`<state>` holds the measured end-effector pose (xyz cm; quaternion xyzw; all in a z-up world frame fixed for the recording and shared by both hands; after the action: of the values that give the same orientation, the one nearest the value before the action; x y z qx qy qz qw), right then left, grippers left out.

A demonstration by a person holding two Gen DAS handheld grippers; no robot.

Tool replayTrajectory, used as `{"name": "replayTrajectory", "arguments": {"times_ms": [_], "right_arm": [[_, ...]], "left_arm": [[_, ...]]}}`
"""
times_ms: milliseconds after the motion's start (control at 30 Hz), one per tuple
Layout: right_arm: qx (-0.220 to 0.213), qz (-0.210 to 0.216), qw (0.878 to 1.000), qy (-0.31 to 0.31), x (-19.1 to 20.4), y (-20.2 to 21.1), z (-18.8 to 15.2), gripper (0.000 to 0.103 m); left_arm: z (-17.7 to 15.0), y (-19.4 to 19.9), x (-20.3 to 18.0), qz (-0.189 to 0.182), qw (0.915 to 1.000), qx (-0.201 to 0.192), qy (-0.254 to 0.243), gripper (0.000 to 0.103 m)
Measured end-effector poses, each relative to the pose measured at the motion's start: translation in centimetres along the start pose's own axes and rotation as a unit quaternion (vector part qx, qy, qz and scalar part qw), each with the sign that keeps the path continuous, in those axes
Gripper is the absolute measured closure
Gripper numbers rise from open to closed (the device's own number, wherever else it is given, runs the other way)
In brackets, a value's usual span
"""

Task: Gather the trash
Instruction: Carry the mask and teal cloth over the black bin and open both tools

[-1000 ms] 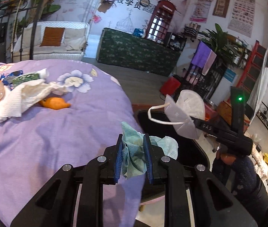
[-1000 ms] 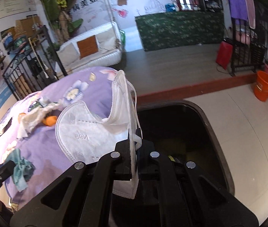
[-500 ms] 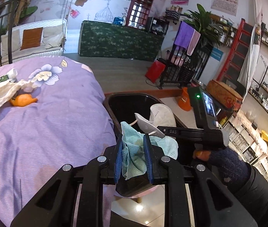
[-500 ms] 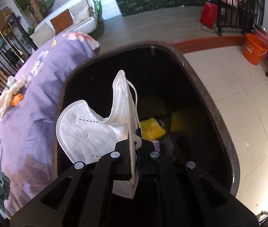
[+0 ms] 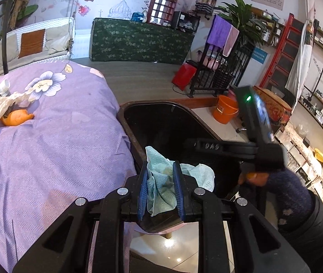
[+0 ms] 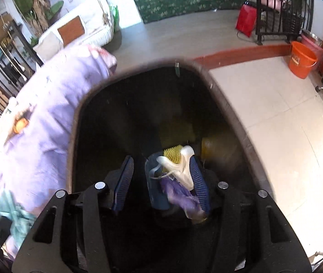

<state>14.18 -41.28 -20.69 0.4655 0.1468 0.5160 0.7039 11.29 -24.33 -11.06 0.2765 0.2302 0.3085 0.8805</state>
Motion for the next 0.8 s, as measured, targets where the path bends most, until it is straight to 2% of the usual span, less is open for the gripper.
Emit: {"name": "replayTrajectory", "arguments": {"times_ms": [267, 367, 567, 667, 700, 733, 800], "right_arm": [[-0.075, -0.004, 0.997, -0.024, -1.1, 4.8, 2.9, 0.042], [-0.104, -0.013, 0.994, -0.041, -2.3, 6.3, 3.8, 0.036], [-0.123, -0.031, 0.990, -0.055, -4.4, 7.8, 5.1, 0.034], [-0.125, -0.041, 0.990, -0.057, -5.1, 8.0, 5.3, 0.034], [-0.124, -0.042, 0.990, -0.058, -5.3, 8.0, 5.3, 0.034], [-0.124, -0.044, 0.990, -0.058, -5.4, 7.9, 5.3, 0.034], [-0.123, -0.047, 0.990, -0.056, -5.4, 7.9, 5.3, 0.034]], "left_arm": [[0.8, -3.0, -2.1, -0.017, 0.9995, 0.021, -0.017, 0.082], [1.5, -4.0, -3.2, -0.019, 0.9995, 0.020, -0.014, 0.082], [1.5, -5.4, -4.3, 0.011, 0.9991, 0.023, -0.033, 0.081], [0.8, -5.8, -4.2, 0.017, 0.9988, 0.034, -0.030, 0.058], [0.8, -5.7, -4.1, 0.020, 0.9989, 0.032, -0.028, 0.042], [0.7, -5.4, -4.0, 0.025, 0.9990, 0.025, -0.028, 0.034], [0.8, -4.4, -4.0, 0.029, 0.9991, 0.013, -0.028, 0.027]]}}
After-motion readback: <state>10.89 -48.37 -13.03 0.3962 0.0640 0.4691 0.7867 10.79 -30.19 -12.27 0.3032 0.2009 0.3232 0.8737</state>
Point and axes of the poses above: each gripper's, at about its wrist camera, not at the fingertips, and y roughly against the way its jaws point, x to its left, z to its top, the point moved 10 cm from there along -y, roughly the way its jaws point
